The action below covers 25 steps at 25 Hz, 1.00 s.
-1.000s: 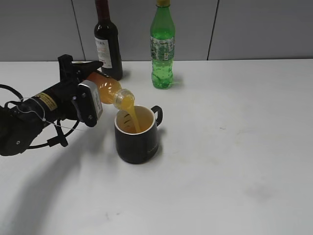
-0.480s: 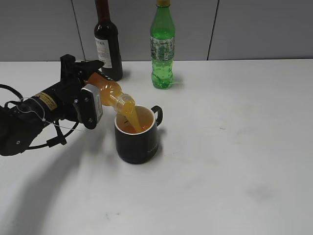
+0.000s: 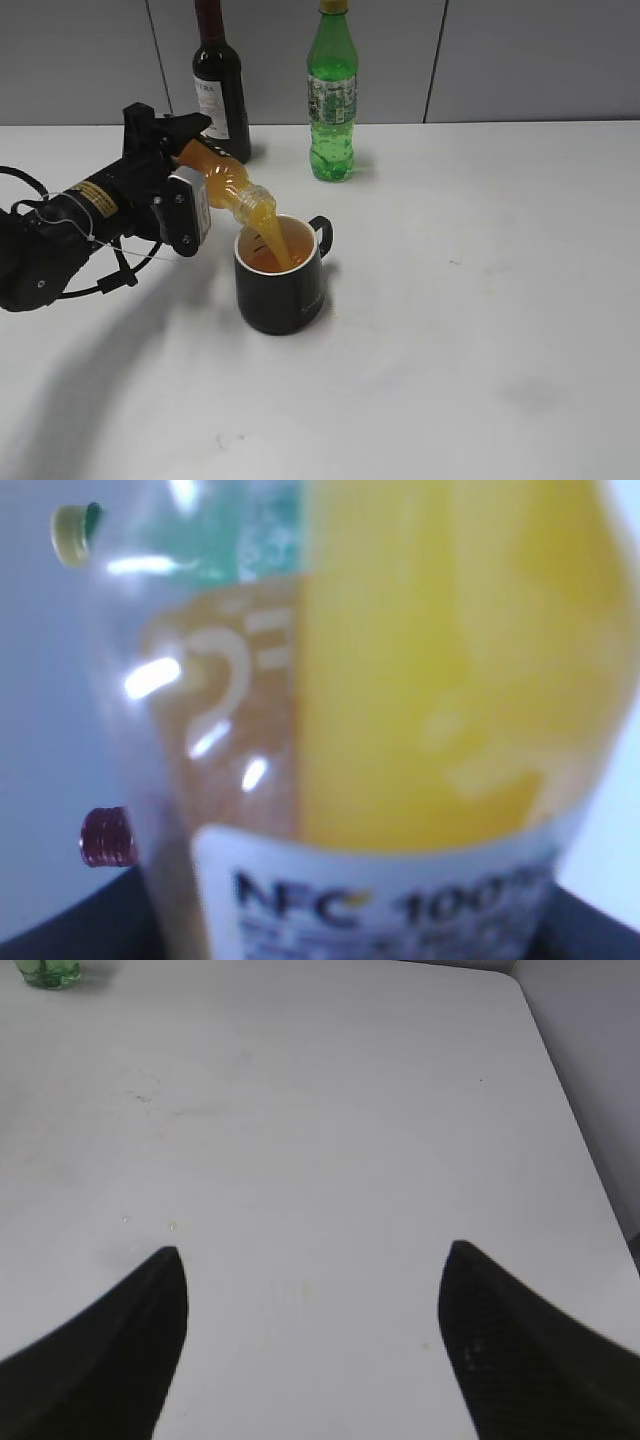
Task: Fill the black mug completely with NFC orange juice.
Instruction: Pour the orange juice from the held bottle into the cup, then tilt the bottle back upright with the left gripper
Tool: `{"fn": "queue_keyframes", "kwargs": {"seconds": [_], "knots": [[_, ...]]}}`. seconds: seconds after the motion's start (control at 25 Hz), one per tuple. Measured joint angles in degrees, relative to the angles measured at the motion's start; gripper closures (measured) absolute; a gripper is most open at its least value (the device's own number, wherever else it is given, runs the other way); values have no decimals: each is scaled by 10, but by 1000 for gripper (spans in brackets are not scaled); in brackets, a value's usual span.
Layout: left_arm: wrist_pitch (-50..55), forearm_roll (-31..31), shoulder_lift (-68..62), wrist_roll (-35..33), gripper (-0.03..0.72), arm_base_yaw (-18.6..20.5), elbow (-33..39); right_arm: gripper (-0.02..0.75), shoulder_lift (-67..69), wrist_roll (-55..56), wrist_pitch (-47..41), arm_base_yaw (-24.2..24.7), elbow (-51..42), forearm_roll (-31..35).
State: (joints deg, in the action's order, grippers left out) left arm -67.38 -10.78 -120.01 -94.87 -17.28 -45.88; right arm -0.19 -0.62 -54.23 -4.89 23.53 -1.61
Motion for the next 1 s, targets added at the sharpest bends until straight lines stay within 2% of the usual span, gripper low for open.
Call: {"fn": "queue_keyframes", "kwargs": {"seconds": [1.0], "knots": [[-10, 14, 7, -59, 221, 0, -5, 144, 0, 0, 0, 0, 0, 0]]}}
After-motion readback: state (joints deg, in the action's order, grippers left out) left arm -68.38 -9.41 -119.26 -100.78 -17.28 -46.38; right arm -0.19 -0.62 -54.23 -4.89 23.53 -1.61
